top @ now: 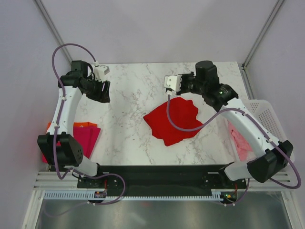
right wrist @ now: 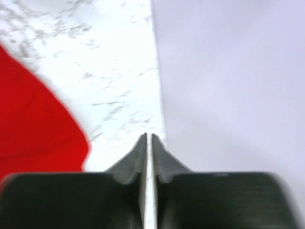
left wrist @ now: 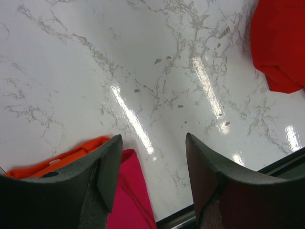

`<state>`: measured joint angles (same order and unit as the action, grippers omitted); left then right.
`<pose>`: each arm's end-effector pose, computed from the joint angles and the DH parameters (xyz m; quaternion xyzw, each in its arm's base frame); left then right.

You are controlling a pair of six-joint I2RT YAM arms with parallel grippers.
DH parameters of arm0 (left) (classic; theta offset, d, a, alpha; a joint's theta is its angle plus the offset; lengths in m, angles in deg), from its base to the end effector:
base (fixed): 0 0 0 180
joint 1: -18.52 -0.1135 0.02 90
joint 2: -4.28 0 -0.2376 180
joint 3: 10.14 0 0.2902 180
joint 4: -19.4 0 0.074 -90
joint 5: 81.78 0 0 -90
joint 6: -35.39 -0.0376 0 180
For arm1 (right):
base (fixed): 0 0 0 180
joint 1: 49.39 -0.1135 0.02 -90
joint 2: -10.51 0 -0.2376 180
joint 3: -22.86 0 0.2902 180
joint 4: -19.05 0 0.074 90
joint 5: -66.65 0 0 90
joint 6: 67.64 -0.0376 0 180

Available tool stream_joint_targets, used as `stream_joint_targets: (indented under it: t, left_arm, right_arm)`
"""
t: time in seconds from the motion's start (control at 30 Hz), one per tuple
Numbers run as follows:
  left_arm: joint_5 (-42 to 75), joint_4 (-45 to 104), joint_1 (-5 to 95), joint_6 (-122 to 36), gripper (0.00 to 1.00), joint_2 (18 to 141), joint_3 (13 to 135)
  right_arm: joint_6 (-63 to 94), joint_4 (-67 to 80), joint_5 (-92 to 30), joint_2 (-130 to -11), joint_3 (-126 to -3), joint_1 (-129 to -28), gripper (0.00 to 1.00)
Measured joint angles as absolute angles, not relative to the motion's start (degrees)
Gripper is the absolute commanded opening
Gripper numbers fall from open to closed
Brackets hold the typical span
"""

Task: Fold and stack the t-shirts
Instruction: Flatten the tshirt out

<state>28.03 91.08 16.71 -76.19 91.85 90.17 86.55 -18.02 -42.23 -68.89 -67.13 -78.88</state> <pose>0.3496 -0.0017 0.3212 0.2083 0.9271 -0.1088 0.2919 0.3070 0.1876 0.3515 -0.6709 0.5108 -0.0217 0.5372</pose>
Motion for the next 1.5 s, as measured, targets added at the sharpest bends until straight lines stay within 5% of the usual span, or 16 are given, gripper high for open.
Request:
stream_joint_targets:
  t: [0.1,0.27,0.57,1.5]
  left_arm:
    - [28.14,91.06,16.71,-76.19,0.66,91.85,90.41]
    - [28.27,91.06,16.71,-76.19,0.66,91.68,90.52]
    - [28.25,91.08,16.71,-76.19,0.66,89.42,87.98]
    - [27.62,91.17,16.61,-76.19,0.66,89.34,87.13]
  right_arm:
    - [86.5,-21.0,-42.18,-70.84,-74.76,-78.91,0.37]
    - [91.57,-30.59,-41.11,-76.23,-70.94,-78.91,0.44]
    - [101.47,-47.55,-39.93,-86.42,-64.29,-78.8,0.46]
    - [102.81,-41.98,-38.23,-91.71,-57.26,-79.08,0.5]
